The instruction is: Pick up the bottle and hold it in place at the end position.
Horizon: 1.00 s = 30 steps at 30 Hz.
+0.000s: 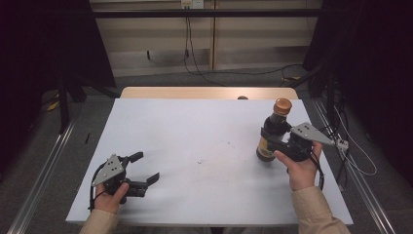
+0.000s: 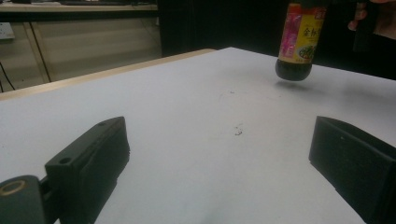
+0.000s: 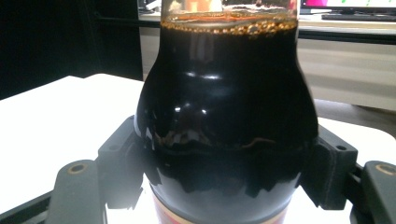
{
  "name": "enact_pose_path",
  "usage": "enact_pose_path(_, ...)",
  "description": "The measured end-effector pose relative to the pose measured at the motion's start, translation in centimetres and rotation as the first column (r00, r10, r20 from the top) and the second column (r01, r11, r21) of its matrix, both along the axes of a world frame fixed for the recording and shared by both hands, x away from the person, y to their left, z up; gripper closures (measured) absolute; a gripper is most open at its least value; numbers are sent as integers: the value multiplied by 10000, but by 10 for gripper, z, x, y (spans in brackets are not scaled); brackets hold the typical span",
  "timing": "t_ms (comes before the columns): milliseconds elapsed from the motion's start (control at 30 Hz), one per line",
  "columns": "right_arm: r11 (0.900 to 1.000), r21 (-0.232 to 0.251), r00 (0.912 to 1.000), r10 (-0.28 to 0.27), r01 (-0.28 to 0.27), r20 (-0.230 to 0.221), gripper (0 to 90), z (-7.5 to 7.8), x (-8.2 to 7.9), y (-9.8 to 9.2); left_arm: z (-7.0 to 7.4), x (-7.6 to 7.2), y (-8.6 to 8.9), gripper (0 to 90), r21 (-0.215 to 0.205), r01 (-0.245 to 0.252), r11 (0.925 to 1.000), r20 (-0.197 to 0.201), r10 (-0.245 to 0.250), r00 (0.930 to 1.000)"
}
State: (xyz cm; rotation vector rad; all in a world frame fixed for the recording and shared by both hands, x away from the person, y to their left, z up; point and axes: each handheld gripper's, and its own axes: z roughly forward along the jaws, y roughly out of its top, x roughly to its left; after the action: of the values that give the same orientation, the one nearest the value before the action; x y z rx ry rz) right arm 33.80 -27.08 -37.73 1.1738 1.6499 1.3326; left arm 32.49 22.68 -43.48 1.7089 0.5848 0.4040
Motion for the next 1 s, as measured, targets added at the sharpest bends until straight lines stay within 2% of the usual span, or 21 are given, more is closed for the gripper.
enact_pose_path(333,9988,-5,9987,499,-499,-33,261,3,11,27,0,0,0,46,-18,21,10000,0,-21,10000)
enact_pose_path(567,9966,158,9967,806,-805,-88,261,3,19,44,0,0,0,46,-13,79,10000,-41,-79,10000)
enact_pose_path(633,9962,18,9962,866,-866,-113,260,2,21,47,0,0,0,46,-88,51,9999,-61,-51,10000)
enact_pose_path(767,9953,98,9952,970,-968,-139,260,0,26,53,0,0,0,46,-23,97,10000,-38,-97,9999)
enact_pose_path(1000,9921,-30,9919,1257,-1257,-170,260,3,35,69,0,0,-1,46,-67,92,9999,-34,-92,10000)
